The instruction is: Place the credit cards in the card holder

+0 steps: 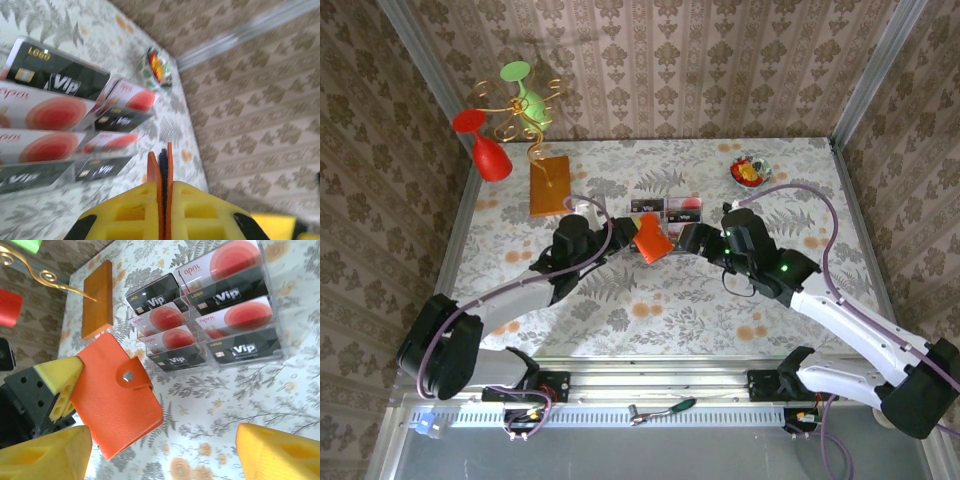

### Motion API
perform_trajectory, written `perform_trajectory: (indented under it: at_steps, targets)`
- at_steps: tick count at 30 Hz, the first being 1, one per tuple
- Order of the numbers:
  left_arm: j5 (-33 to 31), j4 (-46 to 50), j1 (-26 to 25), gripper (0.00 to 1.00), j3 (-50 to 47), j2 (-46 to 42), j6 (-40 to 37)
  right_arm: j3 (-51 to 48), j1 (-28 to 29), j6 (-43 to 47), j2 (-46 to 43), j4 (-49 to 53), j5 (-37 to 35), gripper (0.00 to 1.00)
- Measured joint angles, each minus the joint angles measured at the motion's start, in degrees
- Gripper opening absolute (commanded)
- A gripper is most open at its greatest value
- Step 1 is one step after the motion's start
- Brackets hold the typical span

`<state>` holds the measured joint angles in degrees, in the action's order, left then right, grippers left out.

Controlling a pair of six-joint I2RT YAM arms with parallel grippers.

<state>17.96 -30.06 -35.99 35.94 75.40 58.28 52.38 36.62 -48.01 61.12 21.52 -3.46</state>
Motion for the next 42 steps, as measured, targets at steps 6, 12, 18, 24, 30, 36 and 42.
perform_trajectory:
  at_steps: [6, 12, 18, 24, 30, 36, 42]
  targets:
    - [8.4, 6.8, 3.8, 0.0, 1.3, 0.0, -6.1, 4.8, 1.0, 12.0, 5.7, 2.6, 1.6, 0.66]
    - [12.3, 10.1, 4.2, 0.0, 2.8, 0.0, -8.5, 9.9, 4.6, 16.5, 16.2, 3.6, 2.2, 0.65]
    - [13.7, 9.9, 4.2, 0.0, 3.0, 0.0, -8.4, 14.1, 7.2, 17.9, 22.9, 3.5, 1.8, 0.62]
    - [13.9, 9.9, 4.2, 0.0, 3.0, 0.0, -7.9, 14.3, 7.6, 17.9, 25.8, 3.3, 0.2, 0.51]
    - [14.0, 8.5, 4.2, 0.0, 3.0, 0.0, -7.1, 13.4, 7.5, 17.7, 26.2, 1.9, -2.0, 0.3]
    - [14.0, 6.9, 4.2, 0.0, 3.0, 1.3, -6.3, 12.3, 7.4, 17.7, 26.7, -0.8, -1.9, 0.0]
    - [13.9, 6.4, 4.1, 0.0, 2.6, 1.7, -5.2, 7.1, 5.1, 16.5, 25.0, -6.4, 0.0, 0.0]
